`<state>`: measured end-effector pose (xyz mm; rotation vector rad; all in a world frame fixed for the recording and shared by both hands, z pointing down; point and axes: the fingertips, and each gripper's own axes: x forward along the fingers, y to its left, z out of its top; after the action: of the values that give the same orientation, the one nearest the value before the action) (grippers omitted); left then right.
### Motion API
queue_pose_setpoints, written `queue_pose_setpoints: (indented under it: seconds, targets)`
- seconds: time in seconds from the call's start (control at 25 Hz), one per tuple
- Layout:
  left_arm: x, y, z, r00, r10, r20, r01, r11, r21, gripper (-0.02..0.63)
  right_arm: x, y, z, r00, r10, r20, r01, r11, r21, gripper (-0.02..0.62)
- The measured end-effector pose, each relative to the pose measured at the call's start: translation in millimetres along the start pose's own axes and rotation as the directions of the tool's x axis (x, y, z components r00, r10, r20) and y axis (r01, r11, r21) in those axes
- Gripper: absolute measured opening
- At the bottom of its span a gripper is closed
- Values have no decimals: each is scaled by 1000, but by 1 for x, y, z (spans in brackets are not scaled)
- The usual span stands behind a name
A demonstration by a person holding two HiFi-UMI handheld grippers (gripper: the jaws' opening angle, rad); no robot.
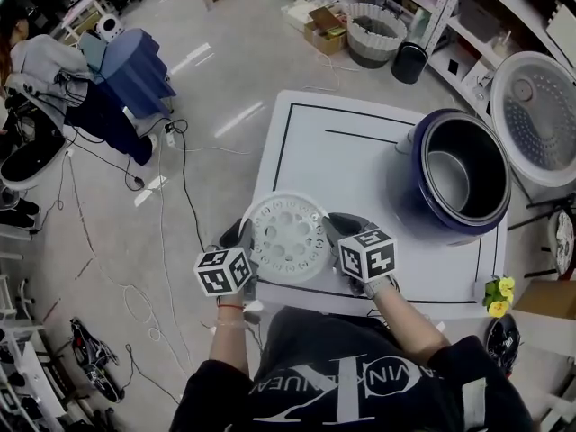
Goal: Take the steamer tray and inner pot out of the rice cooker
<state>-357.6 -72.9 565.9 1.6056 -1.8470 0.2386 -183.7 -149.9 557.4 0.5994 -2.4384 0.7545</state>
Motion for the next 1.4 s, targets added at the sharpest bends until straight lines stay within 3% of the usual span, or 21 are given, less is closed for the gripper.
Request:
queue_pose_setpoints:
  seconds: [0.32,0.72,0.88,1.12,1.4]
  targets:
    - [3,2,-2,999,15,-39,-12,998,61,54,6,-3,-5,1000,-17,-20,17,1000,-1,44]
    - [9,2,-3,999,11,-50,-7,997,77,65,7,-11,-8,999,-32,-25,32,999,-9,54]
    - [9,6,0,999,20,-47,-16,996,84,99,9,-10,-5,1000,-23,-16,23,1000,-16,114]
    - [8,0,18,999,22,-28,-18,989,144,110,3,-8,6,1000,-17,21,17,1000,-26,129]
    - [10,-31,50,999,-44,10,41,975,219,110,-14,-4,30,995,-18,95,24,998,-63,129]
